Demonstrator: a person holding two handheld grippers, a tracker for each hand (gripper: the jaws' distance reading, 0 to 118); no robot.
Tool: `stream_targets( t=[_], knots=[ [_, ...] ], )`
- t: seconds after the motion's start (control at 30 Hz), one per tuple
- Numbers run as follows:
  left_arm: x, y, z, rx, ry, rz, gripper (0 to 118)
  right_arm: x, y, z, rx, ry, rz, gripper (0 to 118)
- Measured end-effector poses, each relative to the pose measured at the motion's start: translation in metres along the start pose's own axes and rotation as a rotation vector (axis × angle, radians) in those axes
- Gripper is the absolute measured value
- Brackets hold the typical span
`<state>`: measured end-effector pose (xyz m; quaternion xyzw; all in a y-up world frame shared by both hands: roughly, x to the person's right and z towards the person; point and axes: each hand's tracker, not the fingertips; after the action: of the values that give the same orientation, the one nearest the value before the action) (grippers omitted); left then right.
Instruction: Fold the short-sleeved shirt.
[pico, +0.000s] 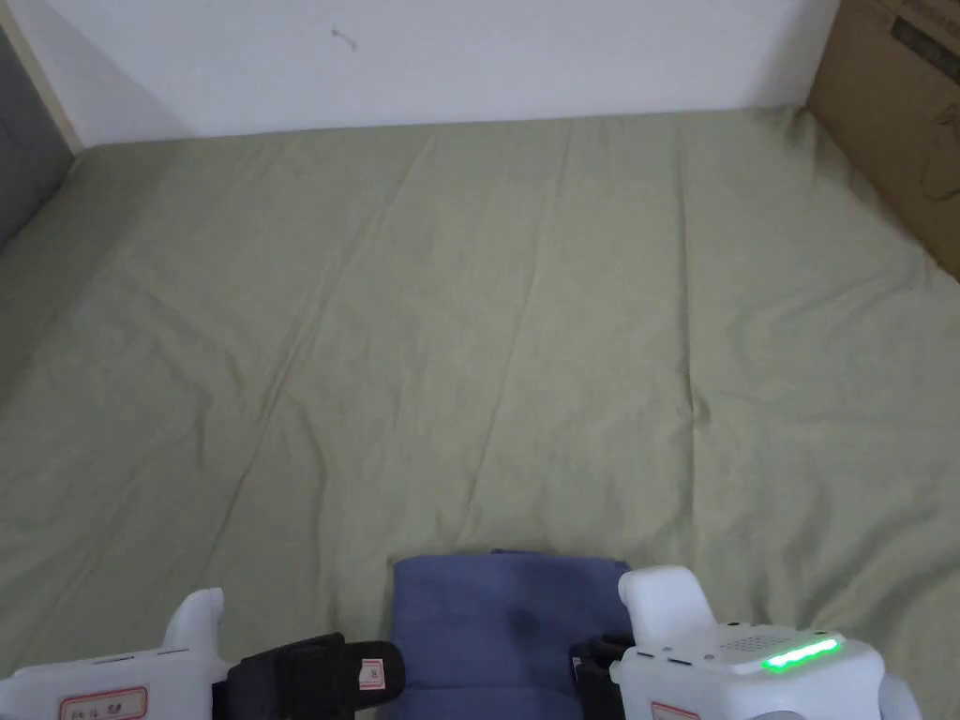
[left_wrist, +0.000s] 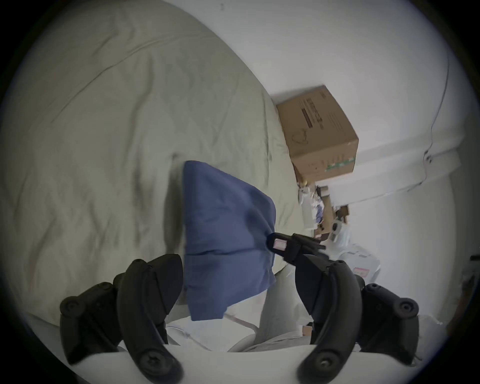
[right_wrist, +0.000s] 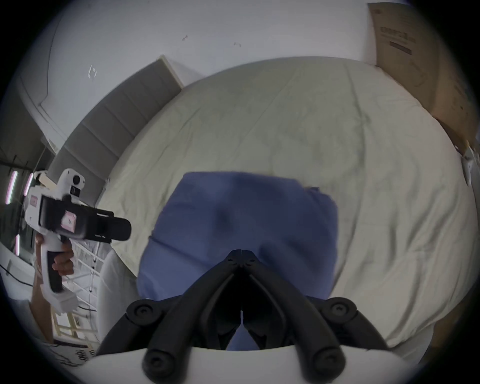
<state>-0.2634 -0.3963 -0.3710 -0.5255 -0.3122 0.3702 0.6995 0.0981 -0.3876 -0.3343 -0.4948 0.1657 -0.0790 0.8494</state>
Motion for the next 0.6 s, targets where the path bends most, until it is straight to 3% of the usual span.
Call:
stream_targets(
  t=[0.1,0.17,0.47,0.5,0.53,0.6],
  knots=[
    [-0.029,0.010,-0.014,-0.023,-0.040,0.105,92,-0.003,-0.003,-0.010,-0.023,-0.051,0.034,0],
    [-0.040,0.016,-0.027,-0.047,-0.035,0.167,92,0.000,-0.003,-0.008,-0.021,-0.042,-0.004,0],
    [-0.053,0.022,-0.122,-0.296,-0.261,0.190,91,0.002,-0.004,-0.010,-0.025,-0.049,-0.022,0],
    [-0.048,0.023,-0.127,-0.321,-0.269,0.154,88,0.000,-0.004,-0.009,-0.024,-0.054,-0.020,0],
    [-0.044,0.024,-0.128,-0.320,-0.226,0.113,75,0.000,-0.004,-0.009,-0.024,-0.057,-0.022,0],
    [-0.042,0.024,-0.123,-0.312,-0.157,0.090,68,0.002,-0.004,-0.008,-0.020,-0.050,-0.038,0]
  ],
)
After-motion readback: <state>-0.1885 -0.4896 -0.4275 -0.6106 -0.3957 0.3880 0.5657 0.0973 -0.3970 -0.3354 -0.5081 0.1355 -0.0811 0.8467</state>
